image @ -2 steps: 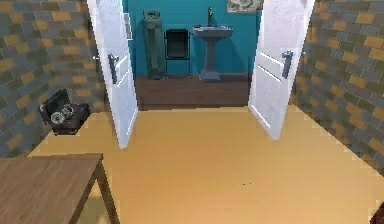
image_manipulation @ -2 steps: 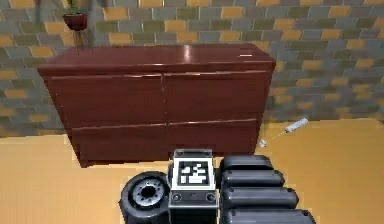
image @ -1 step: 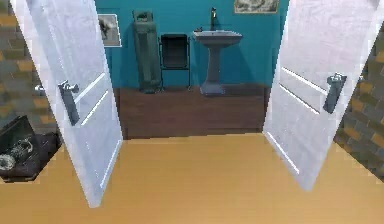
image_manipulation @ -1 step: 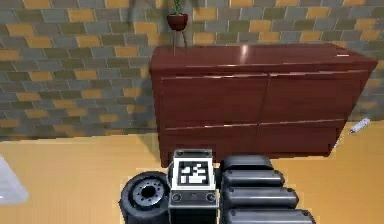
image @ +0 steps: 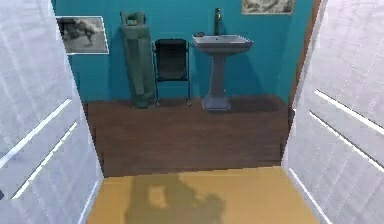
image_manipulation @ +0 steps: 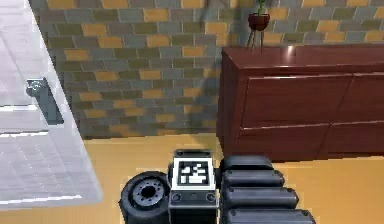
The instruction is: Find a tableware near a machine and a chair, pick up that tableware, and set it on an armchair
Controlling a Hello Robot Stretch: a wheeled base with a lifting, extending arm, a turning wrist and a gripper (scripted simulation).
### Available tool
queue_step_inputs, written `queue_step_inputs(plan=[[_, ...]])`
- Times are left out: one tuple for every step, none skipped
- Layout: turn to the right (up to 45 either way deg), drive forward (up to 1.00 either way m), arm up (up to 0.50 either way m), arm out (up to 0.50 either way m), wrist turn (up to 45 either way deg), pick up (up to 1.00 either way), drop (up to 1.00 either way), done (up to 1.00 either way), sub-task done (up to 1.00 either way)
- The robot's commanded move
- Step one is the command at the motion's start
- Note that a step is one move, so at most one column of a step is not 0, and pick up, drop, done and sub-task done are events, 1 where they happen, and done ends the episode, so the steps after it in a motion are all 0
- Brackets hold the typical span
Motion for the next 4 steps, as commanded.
queue_step_inputs(plan=[[-12.0,0.00,0.00,0.00,0.0,0.00,0.00,0.00,0.00],[0.0,1.00,0.00,0.00,0.0,0.00,0.00,0.00,0.00],[0.0,0.70,0.00,0.00,0.0,0.00,0.00,0.00,0.00],[-45.0,0.00,0.00,0.00,0.0,0.00,0.00,0.00,0.00]])
